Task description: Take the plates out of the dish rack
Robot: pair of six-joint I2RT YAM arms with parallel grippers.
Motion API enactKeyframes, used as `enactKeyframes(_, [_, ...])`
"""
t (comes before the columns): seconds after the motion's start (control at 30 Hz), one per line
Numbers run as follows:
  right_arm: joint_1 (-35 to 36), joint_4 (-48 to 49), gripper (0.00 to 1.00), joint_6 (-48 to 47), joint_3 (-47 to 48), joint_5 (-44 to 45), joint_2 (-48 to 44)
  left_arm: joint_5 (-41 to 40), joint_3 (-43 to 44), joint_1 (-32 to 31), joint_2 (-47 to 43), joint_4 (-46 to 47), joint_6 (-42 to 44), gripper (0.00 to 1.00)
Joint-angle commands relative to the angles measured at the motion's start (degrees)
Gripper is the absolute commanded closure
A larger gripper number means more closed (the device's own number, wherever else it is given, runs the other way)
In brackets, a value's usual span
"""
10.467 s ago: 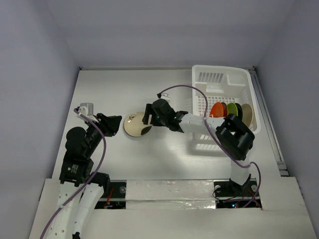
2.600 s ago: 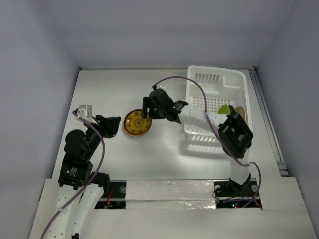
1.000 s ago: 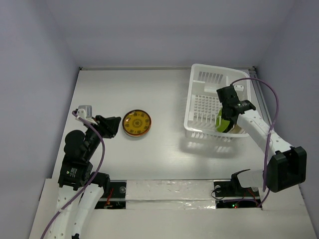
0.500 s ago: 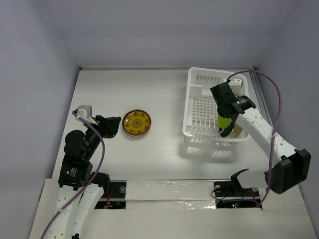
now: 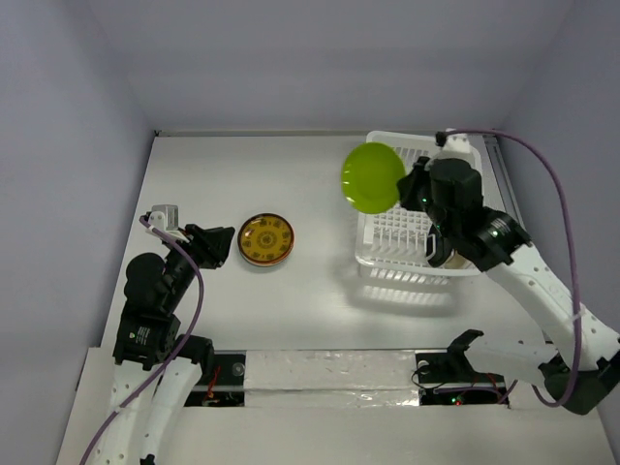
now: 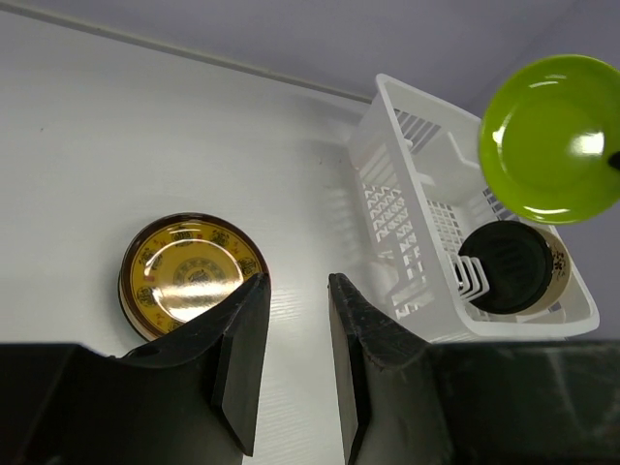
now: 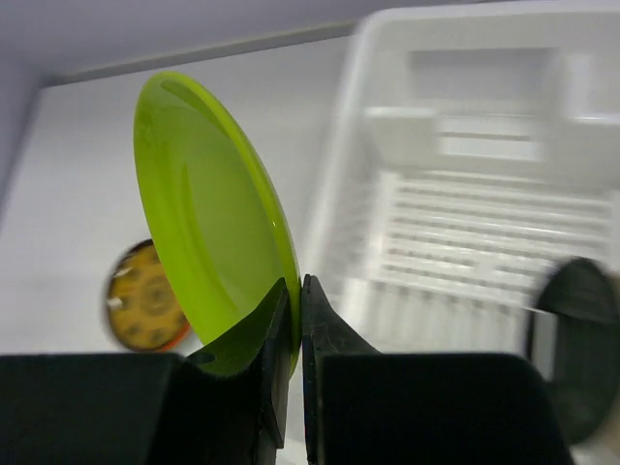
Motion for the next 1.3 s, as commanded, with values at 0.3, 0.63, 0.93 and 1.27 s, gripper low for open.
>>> enactKeyframes(0.3, [12.14,25.87,1.0,9.93,7.82,-22.92,33.7,-0.34,0.06,1.47,0.59,2.62,-0.32,0.72])
enactKeyframes(0.63, [12.68,28.86,0.99,12.22,10.73,-24.61,44.9,0.01,0.06,1.99,0.85,2.71,-0.41,0.72])
enactKeyframes(0.93, [12.68,23.68,0.85,11.88,14.6,-23.53,51.4,0.01,0.06,1.99,0.77,2.8,-0.4,0.72])
enactKeyframes(1.27, [12.68,19.1,0.29,8.1,11.62,-19.77,44.31,0.19,-0.02,1.99,0.59,2.8,-0.32,0.72])
